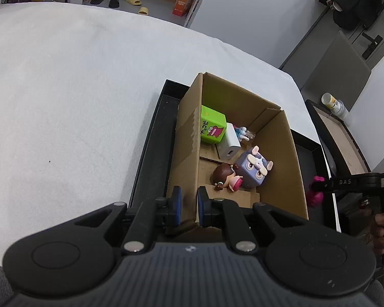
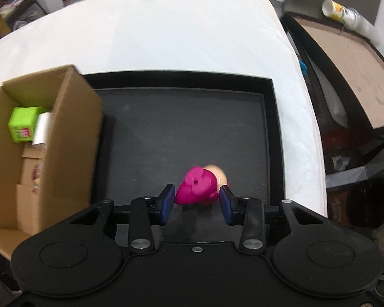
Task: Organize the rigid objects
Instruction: 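Carry the magenta figure with the right gripper over the box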
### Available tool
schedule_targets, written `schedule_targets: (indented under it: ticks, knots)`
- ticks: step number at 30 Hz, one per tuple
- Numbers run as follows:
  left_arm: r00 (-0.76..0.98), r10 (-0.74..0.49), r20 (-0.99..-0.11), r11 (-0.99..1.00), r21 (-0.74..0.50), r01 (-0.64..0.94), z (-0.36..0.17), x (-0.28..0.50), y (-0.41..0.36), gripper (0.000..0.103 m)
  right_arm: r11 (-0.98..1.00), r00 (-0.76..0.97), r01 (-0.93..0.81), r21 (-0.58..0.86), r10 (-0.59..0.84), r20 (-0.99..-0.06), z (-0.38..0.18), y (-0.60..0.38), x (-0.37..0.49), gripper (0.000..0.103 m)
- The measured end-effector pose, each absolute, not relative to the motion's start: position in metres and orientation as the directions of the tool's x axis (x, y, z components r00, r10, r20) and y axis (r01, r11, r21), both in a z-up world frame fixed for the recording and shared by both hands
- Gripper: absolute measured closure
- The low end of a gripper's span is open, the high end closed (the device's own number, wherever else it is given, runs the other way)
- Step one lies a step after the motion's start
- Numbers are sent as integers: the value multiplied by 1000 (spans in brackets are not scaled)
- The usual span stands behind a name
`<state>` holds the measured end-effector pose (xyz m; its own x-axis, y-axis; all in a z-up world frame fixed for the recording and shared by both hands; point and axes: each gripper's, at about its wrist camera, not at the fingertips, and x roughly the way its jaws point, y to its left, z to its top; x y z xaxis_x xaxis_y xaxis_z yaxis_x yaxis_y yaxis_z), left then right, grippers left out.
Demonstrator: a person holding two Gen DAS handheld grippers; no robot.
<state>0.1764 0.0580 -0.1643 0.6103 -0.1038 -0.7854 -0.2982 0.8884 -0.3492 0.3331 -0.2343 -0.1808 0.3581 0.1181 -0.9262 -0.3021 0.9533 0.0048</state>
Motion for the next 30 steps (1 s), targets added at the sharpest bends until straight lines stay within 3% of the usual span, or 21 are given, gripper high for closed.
schedule_targets:
  ticks: [30]
  knots:
    - [647,-140,-749,877,-398,-271,-157,165,65,92,855,470,-519,3,289,-834,-66,-129,279,66]
